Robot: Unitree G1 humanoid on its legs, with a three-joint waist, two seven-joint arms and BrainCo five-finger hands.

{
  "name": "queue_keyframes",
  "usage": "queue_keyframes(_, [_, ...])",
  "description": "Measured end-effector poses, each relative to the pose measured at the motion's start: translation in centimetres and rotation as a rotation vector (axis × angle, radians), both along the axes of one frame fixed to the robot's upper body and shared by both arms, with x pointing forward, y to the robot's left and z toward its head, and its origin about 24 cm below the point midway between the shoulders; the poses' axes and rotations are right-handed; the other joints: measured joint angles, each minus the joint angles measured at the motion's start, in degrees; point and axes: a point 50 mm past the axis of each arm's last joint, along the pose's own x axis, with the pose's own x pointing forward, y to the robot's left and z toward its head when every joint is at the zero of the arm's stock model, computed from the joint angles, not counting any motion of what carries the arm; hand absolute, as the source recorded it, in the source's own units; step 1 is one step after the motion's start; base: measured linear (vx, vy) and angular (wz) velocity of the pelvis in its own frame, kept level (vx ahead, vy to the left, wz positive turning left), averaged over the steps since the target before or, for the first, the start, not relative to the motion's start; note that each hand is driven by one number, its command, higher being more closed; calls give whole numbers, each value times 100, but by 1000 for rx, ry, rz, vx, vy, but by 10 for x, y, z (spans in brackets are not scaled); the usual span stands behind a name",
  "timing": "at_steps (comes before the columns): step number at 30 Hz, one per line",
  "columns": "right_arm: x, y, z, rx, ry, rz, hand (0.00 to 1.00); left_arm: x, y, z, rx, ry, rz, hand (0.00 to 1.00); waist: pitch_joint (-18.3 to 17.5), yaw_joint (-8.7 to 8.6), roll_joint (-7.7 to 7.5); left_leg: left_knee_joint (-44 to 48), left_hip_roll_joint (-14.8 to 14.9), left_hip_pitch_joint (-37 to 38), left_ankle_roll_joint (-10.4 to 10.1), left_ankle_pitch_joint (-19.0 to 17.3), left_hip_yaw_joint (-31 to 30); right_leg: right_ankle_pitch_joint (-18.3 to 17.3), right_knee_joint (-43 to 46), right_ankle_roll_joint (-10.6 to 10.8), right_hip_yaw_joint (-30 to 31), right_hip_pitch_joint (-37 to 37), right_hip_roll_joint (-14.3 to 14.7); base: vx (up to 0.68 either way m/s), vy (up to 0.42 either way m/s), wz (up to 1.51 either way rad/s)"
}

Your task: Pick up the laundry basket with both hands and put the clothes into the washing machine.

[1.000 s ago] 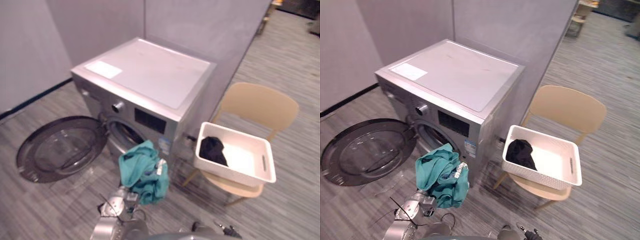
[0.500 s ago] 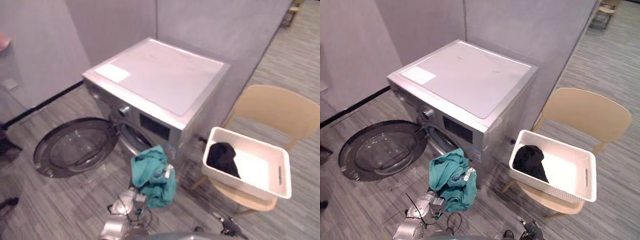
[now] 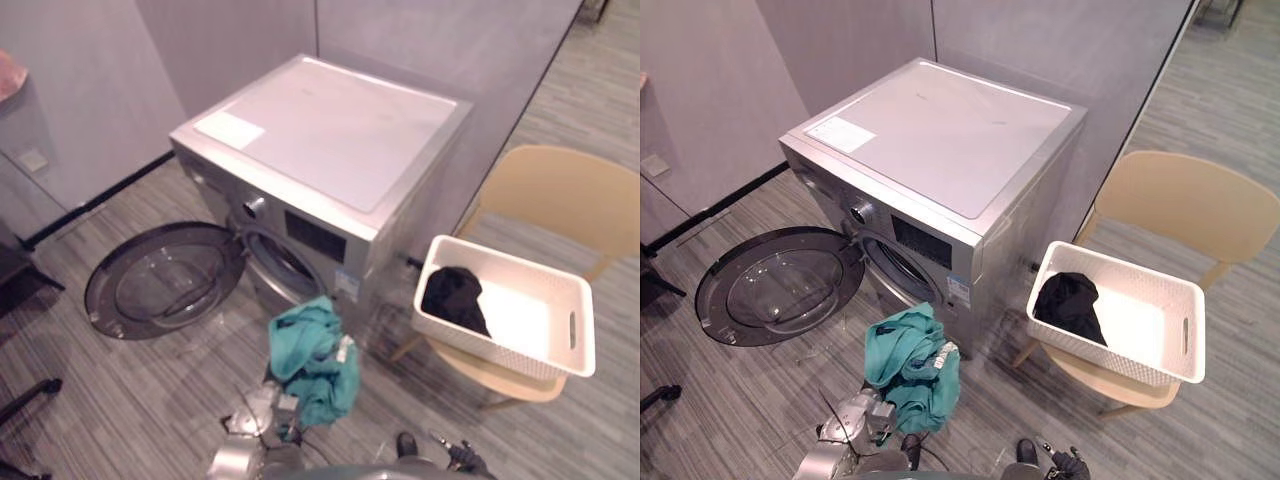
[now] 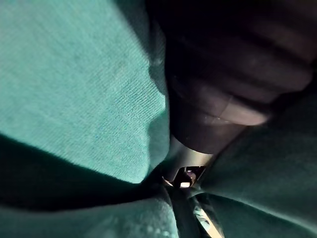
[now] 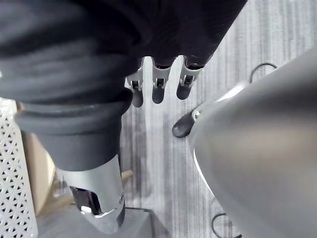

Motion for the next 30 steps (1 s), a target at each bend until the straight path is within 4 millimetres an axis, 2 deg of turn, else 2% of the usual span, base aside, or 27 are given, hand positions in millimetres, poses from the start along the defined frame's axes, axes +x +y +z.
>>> queue_keyframes(1, [2,0,0,0,-4,1,0,4,-1,3,6,-18,-14,100,-1,15,0,217,-31,-171,28,-91,45,28,2,51,37,-95,-35,1,147,-28])
queue_keyframes(3, [12,-1,3,-8,-22,7,0,12,4,10,35,-53,-29,100,-5,18,-12,952,-75,-586,191,-517,238,104,-45,131,171,-307,-83,32,191,-47])
queue_keyframes(4, [21,0,5,-17,-44,25,0,15,10,11,60,-65,-27,100,-30,23,20,1337,-54,-758,276,-767,373,312,-62,-13,206,-384,-109,46,192,-80])
queue_keyframes(5, [30,5,8,-15,-69,59,0,15,16,11,80,-62,-8,100,-38,44,-12,1485,19,-792,374,-933,526,582,-105,-89,191,-469,-61,50,185,-96])
queue_keyframes(7, [45,9,13,-27,-116,119,0,15,28,7,106,-45,39,100,-51,48,-6,1296,54,-627,465,-956,805,1339,-426,-344,14,-465,42,69,193,-89])
queue_keyframes(8, [48,9,15,-33,-129,132,0,15,29,7,106,-42,47,100,-58,43,3,1177,102,-545,531,-911,907,1352,-401,-356,-16,-475,108,117,206,-62])
queue_keyframes(9, [51,8,17,-42,-145,147,0,17,30,6,105,-41,61,100,-49,6,27,929,155,-333,606,-825,996,789,244,-295,-3,-526,368,159,195,-45])
queue_keyframes(10, [48,6,17,-45,-144,147,0,18,28,7,102,-47,55,100,-49,-7,30,684,135,-85,607,-736,1036,244,709,-320,83,-508,730,164,173,-30])
queue_keyframes(11, [45,6,16,-44,-141,147,0,19,27,8,97,-50,51,100,-55,-6,66,566,129,16,624,-706,1050,35,829,-399,129,-474,941,148,146,-17])
queue_keyframes(12, [40,5,15,-42,-137,146,0,21,22,10,88,-61,47,100,-87,-13,19,385,81,169,683,-664,1054,-233,848,-620,280,-395,1328,116,99,-4])
queue_keyframes(13, [35,5,14,-40,-130,140,0,25,16,12,82,-74,34,100,-101,-16,-13,287,-28,231,703,-651,1047,-323,601,-786,430,-357,1571,106,89,0])
queue_keyframes(14, [32,4,13,-41,-125,134,0,26,12,12,75,-73,27,100,-92,-28,-17,241,-99,288,703,-650,1044,-315,419,-938,511,-299,1606,94,73,2])
queue_keyframes(15, [26,0,12,-45,-110,120,0,25,5,7,67,-49,19,100,-97,-117,116,180,-172,398,704,-651,934,-133,192,-1035,712,-79,1576,160,109,-24])
queue_keyframes(17, [18,4,8,-23,-91,96,0,21,2,2,68,-28,0,100,-91,-176,141,418,-326,492,608,-593,725,-61,169,-1010,971,152,1444,179,114,-31])
queue_keyframes(18, [11,6,5,-2,-77,61,0,19,-3,-2,72,-10,-36,100,-5,-205,-70,701,-491,318,657,-635,521,-78,159,-982,970,344,1174,137,28,0])
queue_keyframes(19, [-2,7,2,9,-43,47,0,19,-10,0,50,-19,-54,100,-48,-250,64,-190,-448,446,560,-112,332,-84,151,-956,942,486,1197,135,22,9])
queue_keyframes(20, [-6,3,2,0,-33,44,0,18,-12,0,36,-20,-59,100,-58,-281,110,-364,-346,454,374,87,208,-177,152,-853,933,537,1266,115,43,-2])
queue_keyframes(21, [-9,7,0,15,-19,43,0,16,-10,-2,40,-10,-53,100,-87,-260,35,-456,-446,543,373,104,229,-277,154,-811,971,575,1143,74,68,-4])
queue_keyframes(22, [-9,8,0,19,-19,42,0,16,-9,-2,44,-10,-56,100,-86,-276,22,-480,-477,570,388,112,224,-298,163,-812,974,565,1115,74,79,0])
queue_keyframes(23, [-9,9,-1,22,-19,36,0,15,-7,-2,48,-11,-60,100,-81,-271,8,-332,-542,454,432,67,197,-397,268,-832,959,472,1078,36,66,22])
queue_keyframes(24, [-7,6,0,17,-25,31,0,15,-7,0,38,-16,-57,100,-28,-290,65,88,-572,235,420,-96,114,-564,550,-813,942,364,1095,7,59,30])
queue_keyframes(26, [-3,1,2,5,-35,29,0,13,-6,2,26,-20,-45,100,126,-272,176,997,-565,-65,172,-271,20,-719,989,-812,759,370,1114,-82,29,49])
queue_keyframes(27, [-2,0,2,-1,-36,36,0,9,-7,5,12,-30,-37,100,154,-239,172,1451,-560,-193,92,-326,32,-786,1196,-841,635,409,1023,-107,27,48])
queue_keyframes(28, [-2,2,2,4,-36,37,0,8,-7,8,4,-40,-33,100,196,-191,102,1664,-543,-265,130,-398,113,-810,1207,-842,620,476,971,-123,48,33])
queue_keyframes(29, [0,2,3,-1,-45,39,0,11,-9,13,-13,-66,-27,100,190,-52,127,2257,-324,-451,551,-656,262,-861,1197,-862,612,521,953,-93,62,11])
queue_keyframes(30, [6,1,5,-7,-67,42,0,13,-13,17,-28,-81,-25,100,189,34,103,2597,-132,-642,649,-765,231,-924,1172,-813,611,503,879,-127,138,12])
